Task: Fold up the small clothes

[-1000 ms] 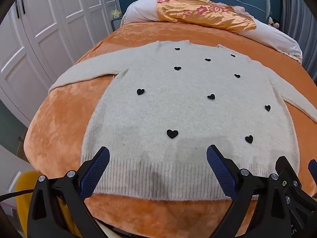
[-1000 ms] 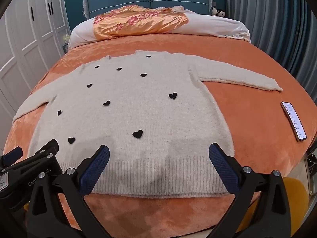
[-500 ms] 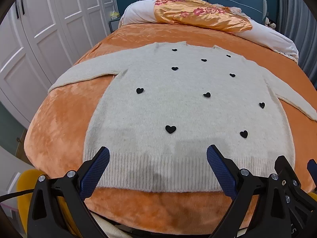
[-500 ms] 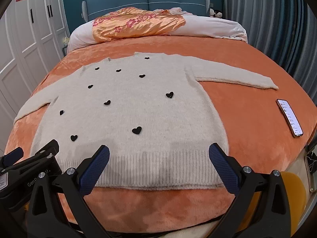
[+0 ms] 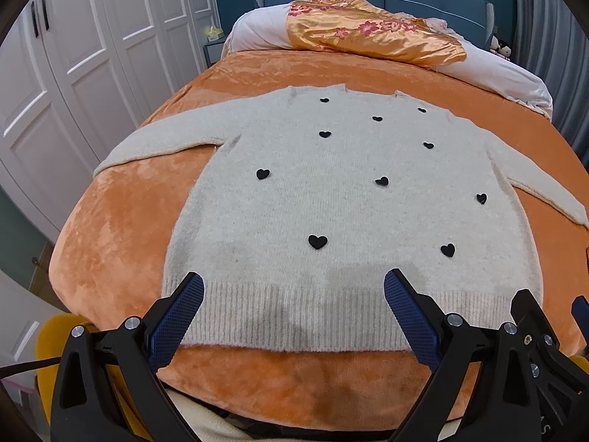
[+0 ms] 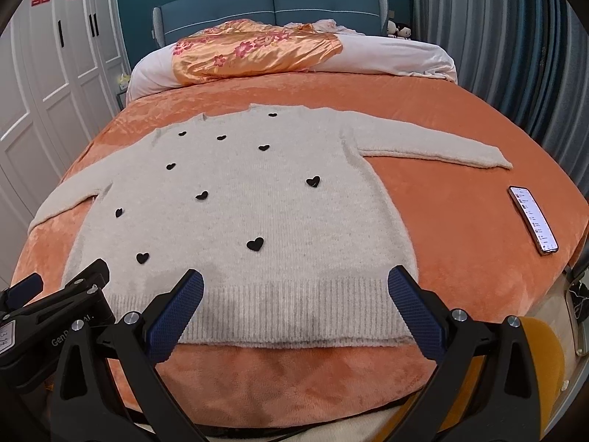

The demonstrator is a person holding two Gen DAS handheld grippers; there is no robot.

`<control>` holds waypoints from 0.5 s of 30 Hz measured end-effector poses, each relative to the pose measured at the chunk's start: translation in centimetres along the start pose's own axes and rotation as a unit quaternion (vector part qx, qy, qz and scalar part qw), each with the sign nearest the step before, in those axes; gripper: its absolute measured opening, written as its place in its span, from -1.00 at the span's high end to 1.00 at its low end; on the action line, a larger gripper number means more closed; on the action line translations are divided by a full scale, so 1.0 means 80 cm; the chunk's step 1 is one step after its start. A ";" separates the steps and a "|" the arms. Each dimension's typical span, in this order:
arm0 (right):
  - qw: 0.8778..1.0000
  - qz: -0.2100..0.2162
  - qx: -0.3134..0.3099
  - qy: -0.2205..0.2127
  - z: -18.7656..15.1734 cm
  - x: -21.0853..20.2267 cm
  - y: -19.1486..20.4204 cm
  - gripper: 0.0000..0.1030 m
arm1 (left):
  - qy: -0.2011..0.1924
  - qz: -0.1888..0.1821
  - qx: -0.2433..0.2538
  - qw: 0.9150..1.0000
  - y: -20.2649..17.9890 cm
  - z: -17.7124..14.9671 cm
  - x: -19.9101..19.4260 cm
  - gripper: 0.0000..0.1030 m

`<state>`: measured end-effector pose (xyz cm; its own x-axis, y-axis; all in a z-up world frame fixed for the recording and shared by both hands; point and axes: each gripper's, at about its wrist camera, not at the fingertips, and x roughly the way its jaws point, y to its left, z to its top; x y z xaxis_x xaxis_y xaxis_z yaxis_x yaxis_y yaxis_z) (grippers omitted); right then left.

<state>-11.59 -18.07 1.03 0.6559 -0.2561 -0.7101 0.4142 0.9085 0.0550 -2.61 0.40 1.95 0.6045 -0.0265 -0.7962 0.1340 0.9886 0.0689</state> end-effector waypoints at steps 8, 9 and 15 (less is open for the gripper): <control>1.000 0.000 0.001 -0.002 0.002 -0.003 -0.002 -0.91 | -0.002 0.000 0.001 1.000 -0.001 0.001 -0.002 -0.86; 1.000 0.000 0.001 -0.002 0.002 -0.003 -0.002 -0.91 | -0.002 -0.001 0.001 1.000 0.000 0.000 -0.002 -0.86; 1.000 0.001 0.002 -0.003 0.002 -0.004 -0.001 -0.91 | -0.004 0.000 0.001 1.000 0.001 0.000 -0.003 -0.86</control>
<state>-11.73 -18.15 1.33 0.6603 -0.2567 -0.7058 0.4152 0.9079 0.0583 -2.73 0.50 2.19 0.6104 -0.0277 -0.7916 0.1350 0.9884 0.0695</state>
